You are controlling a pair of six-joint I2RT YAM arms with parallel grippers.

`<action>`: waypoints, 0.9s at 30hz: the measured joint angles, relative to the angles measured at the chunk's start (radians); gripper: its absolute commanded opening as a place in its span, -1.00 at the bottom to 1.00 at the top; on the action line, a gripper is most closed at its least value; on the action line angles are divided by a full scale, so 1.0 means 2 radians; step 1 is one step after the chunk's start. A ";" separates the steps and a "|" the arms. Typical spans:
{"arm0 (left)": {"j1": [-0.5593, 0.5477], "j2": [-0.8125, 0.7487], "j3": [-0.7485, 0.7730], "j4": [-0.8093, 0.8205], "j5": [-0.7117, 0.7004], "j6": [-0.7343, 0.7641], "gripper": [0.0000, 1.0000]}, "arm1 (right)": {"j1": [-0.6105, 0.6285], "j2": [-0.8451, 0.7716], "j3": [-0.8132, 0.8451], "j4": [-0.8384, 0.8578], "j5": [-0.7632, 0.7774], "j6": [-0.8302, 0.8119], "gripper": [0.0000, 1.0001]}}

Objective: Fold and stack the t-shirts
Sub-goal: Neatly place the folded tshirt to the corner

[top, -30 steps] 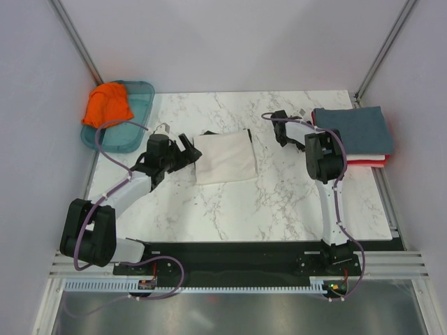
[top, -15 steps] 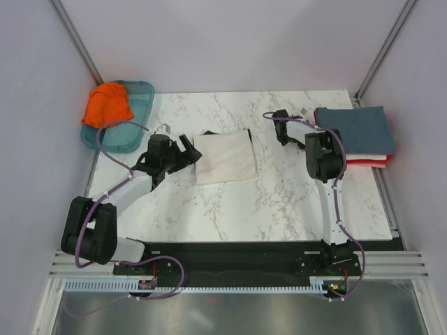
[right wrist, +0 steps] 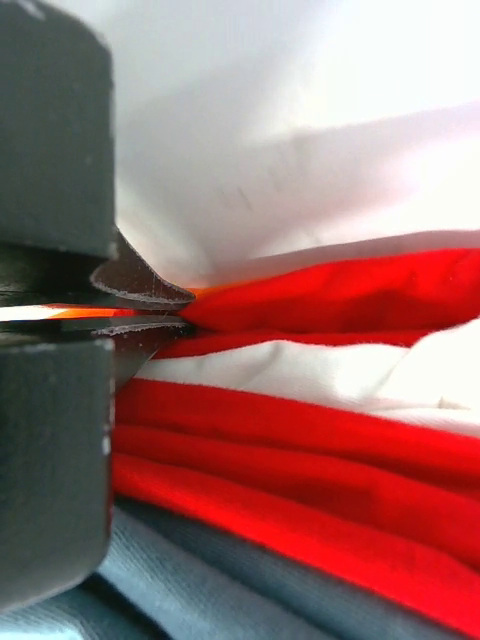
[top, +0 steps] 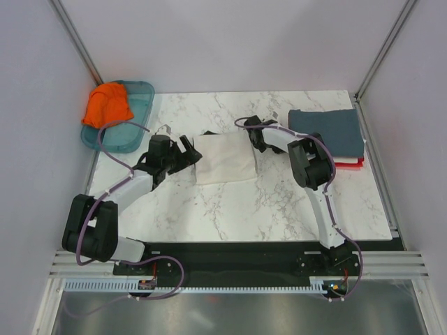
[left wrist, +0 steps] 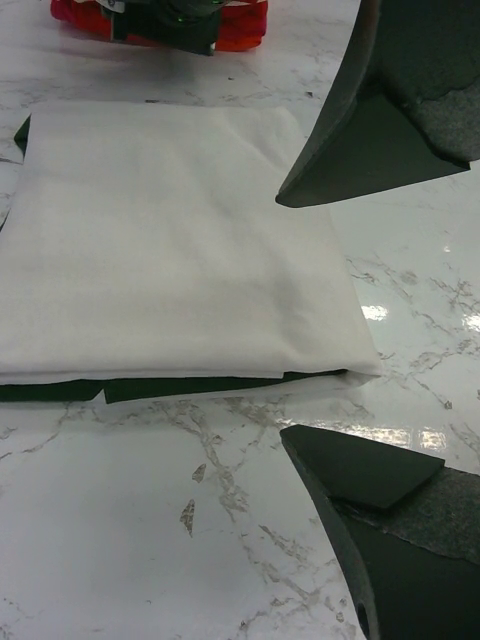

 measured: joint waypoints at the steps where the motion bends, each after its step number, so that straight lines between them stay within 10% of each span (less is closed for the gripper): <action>1: 0.000 0.001 0.000 0.000 0.000 0.000 0.96 | 0.009 0.000 0.006 -0.005 -0.007 0.005 -0.85; 19: 0.008 0.040 0.012 -0.008 -0.012 0.000 1.00 | 0.055 -0.068 0.087 0.022 -0.212 0.059 0.28; 27: 0.008 0.092 0.056 -0.010 -0.020 0.002 0.93 | 0.041 -0.131 0.032 0.114 -0.329 0.073 0.25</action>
